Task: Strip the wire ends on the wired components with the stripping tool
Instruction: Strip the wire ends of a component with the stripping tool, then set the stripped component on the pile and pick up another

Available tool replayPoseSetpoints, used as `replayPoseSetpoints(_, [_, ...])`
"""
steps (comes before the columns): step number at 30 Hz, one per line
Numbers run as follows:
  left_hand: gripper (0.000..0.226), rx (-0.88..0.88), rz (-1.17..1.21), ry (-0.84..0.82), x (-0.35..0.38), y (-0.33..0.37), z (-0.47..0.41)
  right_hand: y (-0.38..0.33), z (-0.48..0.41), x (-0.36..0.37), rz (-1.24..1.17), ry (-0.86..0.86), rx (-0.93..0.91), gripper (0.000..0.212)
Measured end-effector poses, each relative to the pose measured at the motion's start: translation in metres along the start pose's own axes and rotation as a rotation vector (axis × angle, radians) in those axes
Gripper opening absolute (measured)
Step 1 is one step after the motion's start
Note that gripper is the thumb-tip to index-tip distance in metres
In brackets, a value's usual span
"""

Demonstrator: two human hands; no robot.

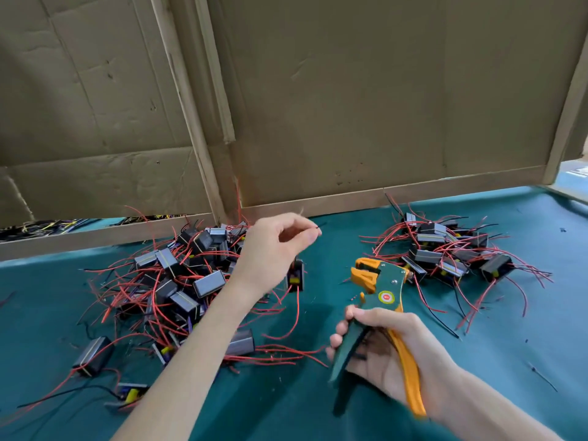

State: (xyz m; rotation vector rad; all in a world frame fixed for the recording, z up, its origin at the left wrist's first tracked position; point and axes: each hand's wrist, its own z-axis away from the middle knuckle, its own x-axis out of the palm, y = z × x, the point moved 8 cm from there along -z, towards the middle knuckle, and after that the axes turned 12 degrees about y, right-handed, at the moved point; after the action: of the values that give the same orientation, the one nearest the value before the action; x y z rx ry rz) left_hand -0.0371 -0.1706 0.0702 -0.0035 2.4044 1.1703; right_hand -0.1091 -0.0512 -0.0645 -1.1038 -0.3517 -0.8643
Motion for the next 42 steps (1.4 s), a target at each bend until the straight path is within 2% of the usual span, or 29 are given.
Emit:
replayPoseSetpoints(3, [0.008, 0.046, 0.157, 0.186, 0.007, 0.039, -0.026, -0.002, -0.003, -0.003, -0.078, -0.009, 0.050, 0.013])
replayPoseSetpoints(7, [0.007, 0.016, 0.321, 0.193, 0.067, 0.080, -0.052, 0.001, -0.001, -0.005, -0.081, -0.005, 0.116, 0.016])
replayPoseSetpoints(9, [0.011, 0.019, 0.322, 0.125, 0.100, 0.090, -0.053, 0.003, -0.002, -0.005, -0.061, -0.007, 0.137, 0.028])
replayPoseSetpoints(11, [0.032, 0.011, 0.252, -0.077, 0.134, 0.092, -0.045, 0.004, -0.003, -0.006, -0.042, -0.004, 0.142, 0.040])
replayPoseSetpoints(13, [0.059, 0.039, 0.091, -0.274, 0.151, 0.085, -0.032, 0.004, -0.003, -0.007, -0.047, -0.007, 0.143, 0.037])
replayPoseSetpoints(14, [0.063, 0.070, 0.010, -0.314, 0.148, 0.079, -0.028, 0.003, -0.002, -0.006, -0.063, -0.012, 0.143, 0.031])
replayPoseSetpoints(17, [0.040, 0.110, -0.278, -0.349, 0.107, 0.047, -0.026, 0.002, 0.000, -0.003, -0.097, -0.037, 0.116, 0.022])
replayPoseSetpoints(19, [0.029, 0.087, -0.658, -0.433, 0.066, 0.009, -0.023, 0.001, 0.001, -0.003, -0.073, -0.055, 0.064, 0.032])
replayPoseSetpoints(22, [0.032, -0.055, -1.179, -0.501, -0.002, -0.047, -0.005, -0.001, 0.004, -0.001, -0.005, -0.080, -0.002, 0.040])
replayPoseSetpoints(25, [0.036, -0.168, -1.378, -0.441, -0.052, -0.074, 0.005, -0.002, 0.004, 0.000, 0.046, -0.066, -0.042, 0.038])
replayPoseSetpoints(28, [0.029, -0.268, -1.304, -0.416, -0.073, -0.091, 0.003, -0.004, 0.004, -0.001, 0.067, -0.049, -0.062, 0.033])
replayPoseSetpoints(32, [0.031, -0.252, -1.099, -0.327, -0.084, -0.092, -0.003, -0.009, 0.005, -0.001, 0.082, -0.033, -0.097, 0.035])
replayPoseSetpoints(39, [0.038, -0.058, -0.428, 0.116, -0.112, -0.041, -0.021, -0.020, 0.006, -0.002, 0.098, -0.015, -0.166, 0.035])
replayPoseSetpoints(42, [0.041, -0.018, -0.082, 0.164, -0.105, -0.014, -0.019, -0.023, 0.006, -0.003, 0.087, -0.001, -0.177, 0.034])
